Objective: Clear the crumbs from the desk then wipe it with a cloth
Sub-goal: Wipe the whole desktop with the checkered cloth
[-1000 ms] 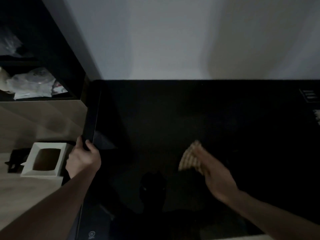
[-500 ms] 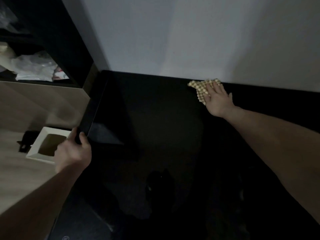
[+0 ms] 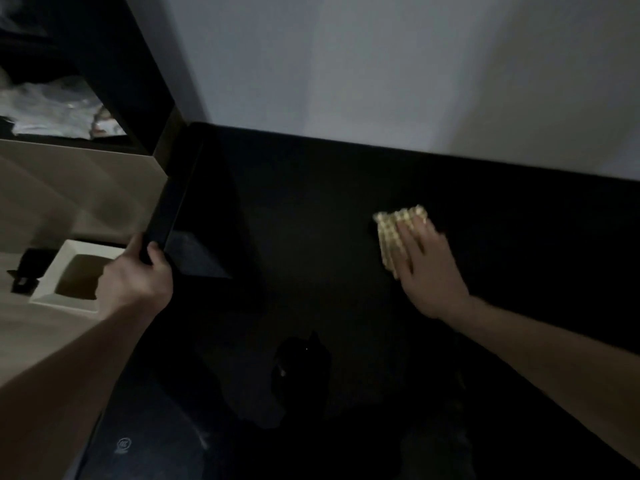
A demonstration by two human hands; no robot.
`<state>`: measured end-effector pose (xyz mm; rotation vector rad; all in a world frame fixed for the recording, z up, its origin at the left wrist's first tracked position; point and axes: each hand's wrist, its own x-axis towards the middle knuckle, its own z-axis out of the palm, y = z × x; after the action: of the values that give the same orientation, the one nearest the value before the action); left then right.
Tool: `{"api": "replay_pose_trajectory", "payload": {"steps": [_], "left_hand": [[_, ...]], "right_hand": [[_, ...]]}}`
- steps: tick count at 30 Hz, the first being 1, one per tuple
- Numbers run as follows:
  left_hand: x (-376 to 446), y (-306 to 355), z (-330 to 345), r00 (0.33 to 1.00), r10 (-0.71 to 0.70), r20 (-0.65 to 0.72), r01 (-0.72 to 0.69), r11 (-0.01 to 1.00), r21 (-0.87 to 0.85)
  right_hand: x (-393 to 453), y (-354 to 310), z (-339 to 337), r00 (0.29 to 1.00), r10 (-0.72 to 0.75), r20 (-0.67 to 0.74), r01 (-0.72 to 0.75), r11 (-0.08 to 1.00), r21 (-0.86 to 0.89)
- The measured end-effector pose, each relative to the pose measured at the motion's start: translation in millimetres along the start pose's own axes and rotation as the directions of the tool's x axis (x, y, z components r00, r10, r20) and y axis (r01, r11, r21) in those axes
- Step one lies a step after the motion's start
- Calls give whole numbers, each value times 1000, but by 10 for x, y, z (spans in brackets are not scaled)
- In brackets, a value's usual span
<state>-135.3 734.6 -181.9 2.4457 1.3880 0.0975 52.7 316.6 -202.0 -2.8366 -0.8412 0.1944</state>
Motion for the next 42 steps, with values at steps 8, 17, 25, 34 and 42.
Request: {"api": "replay_pose_trajectory", "payload": {"steps": [8, 17, 25, 34, 42], "left_hand": [[-36, 20, -36, 1000, -9, 23, 9, 1000, 20], [-8, -26, 43, 999, 37, -36, -34, 998, 61], [26, -37, 113, 993, 90, -69, -83, 991, 109], [5, -18, 239, 998, 52, -46, -49, 997, 65], [-820, 214, 286, 983, 177, -50, -178, 984, -22]], "right_hand": [[-2279, -401, 246, 911, -375, 173, 376, 926, 24], [-297, 477, -262, 995, -99, -3, 99, 992, 79], [722, 610, -125, 939, 342, 27, -341, 940, -21], [-994, 529, -52, 997, -71, 28, 71, 997, -6], [-3143, 342, 366, 925, -365, 101, 374, 923, -88]]}}
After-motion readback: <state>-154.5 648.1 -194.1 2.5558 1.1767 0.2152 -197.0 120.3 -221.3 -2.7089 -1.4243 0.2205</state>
